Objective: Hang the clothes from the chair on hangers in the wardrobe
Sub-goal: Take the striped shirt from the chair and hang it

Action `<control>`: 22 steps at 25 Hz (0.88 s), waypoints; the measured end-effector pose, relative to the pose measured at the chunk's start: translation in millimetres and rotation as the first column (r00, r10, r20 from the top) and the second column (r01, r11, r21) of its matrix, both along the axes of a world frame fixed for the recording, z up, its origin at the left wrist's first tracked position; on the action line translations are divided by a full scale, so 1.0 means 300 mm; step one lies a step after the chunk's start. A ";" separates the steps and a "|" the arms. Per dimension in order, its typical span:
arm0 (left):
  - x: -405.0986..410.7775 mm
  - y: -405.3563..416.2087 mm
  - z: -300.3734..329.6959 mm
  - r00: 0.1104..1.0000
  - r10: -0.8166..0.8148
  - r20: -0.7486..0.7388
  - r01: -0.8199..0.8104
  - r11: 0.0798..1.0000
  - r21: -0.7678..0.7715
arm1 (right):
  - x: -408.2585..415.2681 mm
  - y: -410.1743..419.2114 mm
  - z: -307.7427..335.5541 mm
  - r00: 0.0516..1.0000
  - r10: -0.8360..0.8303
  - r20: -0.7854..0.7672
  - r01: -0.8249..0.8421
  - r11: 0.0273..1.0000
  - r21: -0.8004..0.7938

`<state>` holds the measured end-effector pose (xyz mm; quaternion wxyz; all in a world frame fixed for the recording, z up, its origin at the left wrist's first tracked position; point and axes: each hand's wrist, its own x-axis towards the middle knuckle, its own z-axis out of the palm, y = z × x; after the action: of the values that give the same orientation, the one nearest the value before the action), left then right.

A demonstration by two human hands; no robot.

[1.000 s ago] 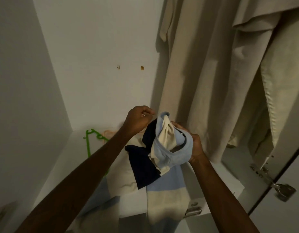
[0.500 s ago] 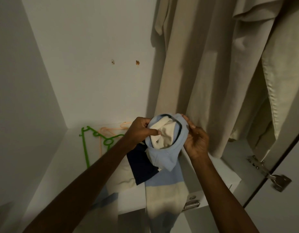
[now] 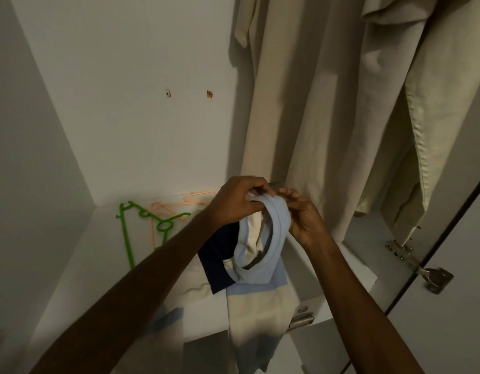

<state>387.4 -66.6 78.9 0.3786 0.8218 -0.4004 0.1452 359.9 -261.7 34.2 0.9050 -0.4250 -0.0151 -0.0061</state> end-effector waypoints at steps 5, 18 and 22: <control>0.022 -0.055 0.032 0.932 0.356 -0.064 -0.359 0.933 -0.038 | -0.164 0.046 0.009 0.946 -0.303 0.111 0.305 0.725 -0.617; 0.021 -0.150 0.280 0.729 0.224 -0.647 -0.321 0.946 -0.034 | -0.199 0.089 0.064 0.831 -0.407 0.378 0.426 0.031 -0.904; -0.015 -0.135 0.291 0.766 0.152 -0.625 -0.273 0.957 -0.101 | -0.150 0.046 0.052 0.882 -0.413 0.228 0.271 0.048 -0.961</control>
<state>382.9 -106.9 166.1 0.5435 0.8253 -0.1452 -0.0491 315.0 -248.0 49.9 0.3774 -0.8970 0.1355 -0.1860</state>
